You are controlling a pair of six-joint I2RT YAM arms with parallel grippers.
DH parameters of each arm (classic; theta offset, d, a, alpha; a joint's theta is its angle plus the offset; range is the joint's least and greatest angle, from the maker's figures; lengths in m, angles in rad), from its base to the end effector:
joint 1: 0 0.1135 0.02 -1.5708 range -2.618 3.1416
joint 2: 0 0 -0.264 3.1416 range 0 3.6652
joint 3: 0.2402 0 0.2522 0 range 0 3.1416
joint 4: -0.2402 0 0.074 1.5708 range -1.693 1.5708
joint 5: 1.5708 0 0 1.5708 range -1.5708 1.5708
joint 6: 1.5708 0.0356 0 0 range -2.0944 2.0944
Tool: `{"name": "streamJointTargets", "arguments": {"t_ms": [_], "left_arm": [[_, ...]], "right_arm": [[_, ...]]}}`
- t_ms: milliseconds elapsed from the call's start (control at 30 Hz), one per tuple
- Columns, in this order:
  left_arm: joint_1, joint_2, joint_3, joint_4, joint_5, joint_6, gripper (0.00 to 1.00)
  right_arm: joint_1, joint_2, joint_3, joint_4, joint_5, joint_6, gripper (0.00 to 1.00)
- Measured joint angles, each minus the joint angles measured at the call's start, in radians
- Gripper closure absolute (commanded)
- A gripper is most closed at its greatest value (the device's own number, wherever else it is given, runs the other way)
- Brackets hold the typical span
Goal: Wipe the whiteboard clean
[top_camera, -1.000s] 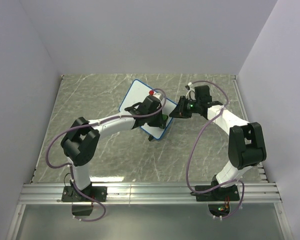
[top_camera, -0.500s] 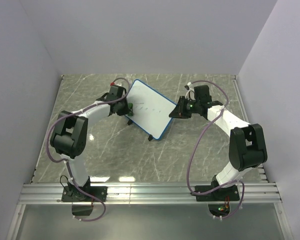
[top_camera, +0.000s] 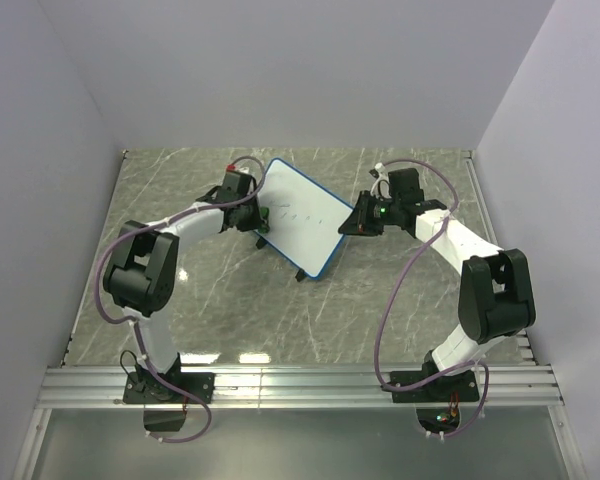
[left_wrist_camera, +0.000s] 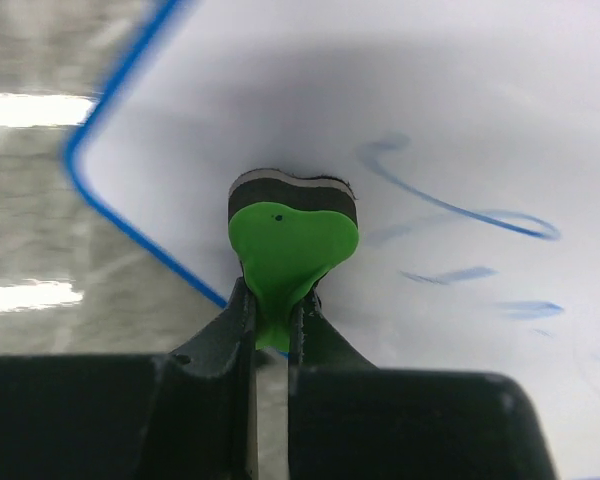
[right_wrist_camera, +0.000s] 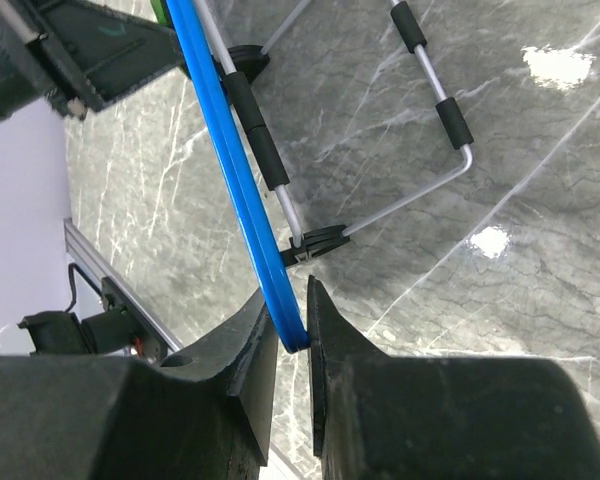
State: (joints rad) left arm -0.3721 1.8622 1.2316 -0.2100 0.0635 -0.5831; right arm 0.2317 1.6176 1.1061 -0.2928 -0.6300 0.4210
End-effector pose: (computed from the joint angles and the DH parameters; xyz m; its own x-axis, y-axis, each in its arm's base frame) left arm 0.3738 -0.1483 0.1888 -0.8009 -0.2773 -0.5308 -0.0463 0.9124 -0.4067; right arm 0.3325 0.1000 0.2356 -0.8782 0.1321 -0.4596 -0.2458 0.6997 0.6708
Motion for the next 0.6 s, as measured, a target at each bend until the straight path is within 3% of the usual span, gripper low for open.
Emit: {"name": "streamJointTargets", "arguments": {"t_ms": [367, 600], "left_arm": [[-0.298, 0.005, 0.200, -0.027, 0.099, 0.004, 1.00], [-0.294, 0.017, 0.202, -0.040, 0.137, 0.005, 1.00]], "right_arm": [[0.012, 0.000, 0.001, 0.005, 0.022, 0.009, 1.00], [0.014, 0.005, 0.001, 0.008, 0.039, 0.008, 1.00]]}}
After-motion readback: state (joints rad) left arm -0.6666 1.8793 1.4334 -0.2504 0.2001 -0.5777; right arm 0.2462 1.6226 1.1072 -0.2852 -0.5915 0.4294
